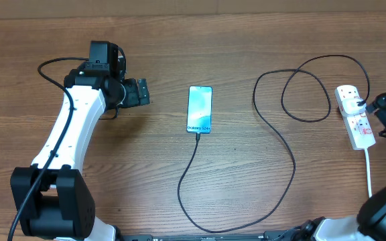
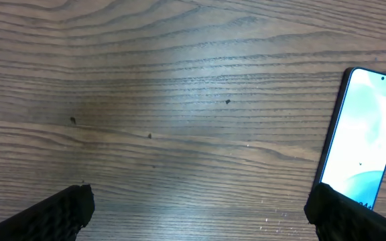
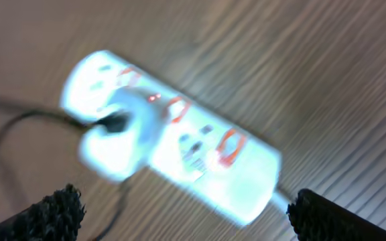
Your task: Plug charger to phone and switch on socket
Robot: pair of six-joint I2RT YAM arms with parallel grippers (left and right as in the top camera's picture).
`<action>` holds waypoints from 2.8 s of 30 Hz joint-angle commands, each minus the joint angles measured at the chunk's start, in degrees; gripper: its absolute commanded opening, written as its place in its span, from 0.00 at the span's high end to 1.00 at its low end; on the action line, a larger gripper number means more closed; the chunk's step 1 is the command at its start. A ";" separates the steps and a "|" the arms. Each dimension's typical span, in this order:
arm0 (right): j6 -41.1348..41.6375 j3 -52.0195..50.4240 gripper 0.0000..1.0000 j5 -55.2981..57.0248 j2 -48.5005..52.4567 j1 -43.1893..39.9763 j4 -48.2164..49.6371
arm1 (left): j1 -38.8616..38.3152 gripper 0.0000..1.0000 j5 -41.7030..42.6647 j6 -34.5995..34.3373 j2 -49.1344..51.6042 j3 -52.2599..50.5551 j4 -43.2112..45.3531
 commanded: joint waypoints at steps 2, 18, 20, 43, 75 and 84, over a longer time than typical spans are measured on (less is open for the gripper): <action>0.61 1.53 0.00 -10.29 -2.05 0.85 -4.63 | -0.02 0.00 -0.50 0.85 -0.22 0.07 0.11; 0.57 1.49 0.00 -15.43 -1.86 2.49 -11.63 | -0.02 0.00 -0.50 0.85 -0.22 0.07 0.11; 0.57 1.49 0.00 -15.43 -1.86 2.49 -11.63 | -0.02 0.01 -0.50 0.85 -0.22 0.07 0.11; 0.57 1.49 0.00 -15.43 -1.86 2.49 -11.63 | -0.02 0.00 -0.50 0.85 -0.22 0.07 0.11; 0.57 1.49 0.00 -15.43 -1.86 2.49 -11.63 | -1.55 0.00 -0.35 0.87 -25.20 -0.15 0.07; 0.57 1.49 0.00 -15.43 -1.86 2.49 -11.63 | -1.55 0.00 -0.35 0.87 -26.58 -0.15 0.02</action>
